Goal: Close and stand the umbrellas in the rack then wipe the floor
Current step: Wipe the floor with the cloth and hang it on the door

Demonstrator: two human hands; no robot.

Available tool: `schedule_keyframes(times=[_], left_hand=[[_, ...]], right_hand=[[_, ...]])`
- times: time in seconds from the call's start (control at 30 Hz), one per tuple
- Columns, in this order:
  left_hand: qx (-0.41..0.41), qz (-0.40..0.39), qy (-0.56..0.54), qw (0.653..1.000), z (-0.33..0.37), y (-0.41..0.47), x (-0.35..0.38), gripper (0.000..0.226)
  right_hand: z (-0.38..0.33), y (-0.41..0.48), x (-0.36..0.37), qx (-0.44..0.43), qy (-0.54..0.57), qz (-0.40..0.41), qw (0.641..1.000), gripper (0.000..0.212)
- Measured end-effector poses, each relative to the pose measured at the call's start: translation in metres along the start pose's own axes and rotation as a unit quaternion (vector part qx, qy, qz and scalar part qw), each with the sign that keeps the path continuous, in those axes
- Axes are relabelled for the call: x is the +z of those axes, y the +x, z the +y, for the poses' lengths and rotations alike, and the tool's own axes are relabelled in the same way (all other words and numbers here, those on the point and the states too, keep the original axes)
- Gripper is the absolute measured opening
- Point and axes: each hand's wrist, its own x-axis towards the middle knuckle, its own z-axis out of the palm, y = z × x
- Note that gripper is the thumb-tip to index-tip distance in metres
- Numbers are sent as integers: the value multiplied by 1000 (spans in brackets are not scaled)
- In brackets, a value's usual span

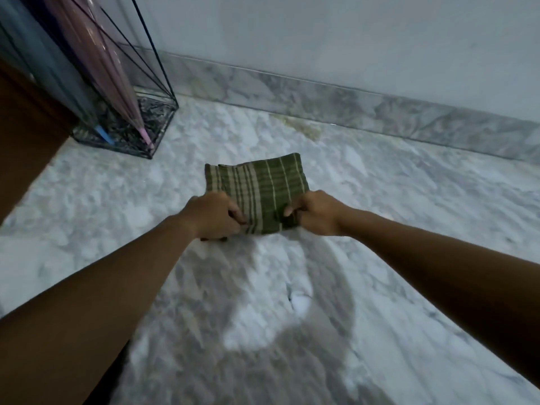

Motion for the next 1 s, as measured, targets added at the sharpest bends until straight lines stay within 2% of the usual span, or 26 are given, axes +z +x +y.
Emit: schedule_keyframes(times=[0.07,0.13,0.27,0.4,0.5,0.77,1.0], left_hand=[[14,46,-15,999,-16,20,26,36],[21,99,17,995,-30,42,51,48],[4,149,123,981,-54,69,90,61],[-5,231,138,963,-61,82,99,71],[-13,251,135,958,-69,99,87,69],[-46,302,145,941,-83,151,57,71],[-124,249,111,954,-51,214,27,65]], right_hand=[[12,20,24,-2,0,-14,1000,41],[23,46,44,-9,-41,29,999,45],[30,89,85,39,-82,104,990,65],[33,105,108,30,-141,209,967,72],[35,121,97,4,-159,209,965,79],[32,195,50,-54,-179,201,962,80],[60,243,-3,-45,-185,214,958,81]])
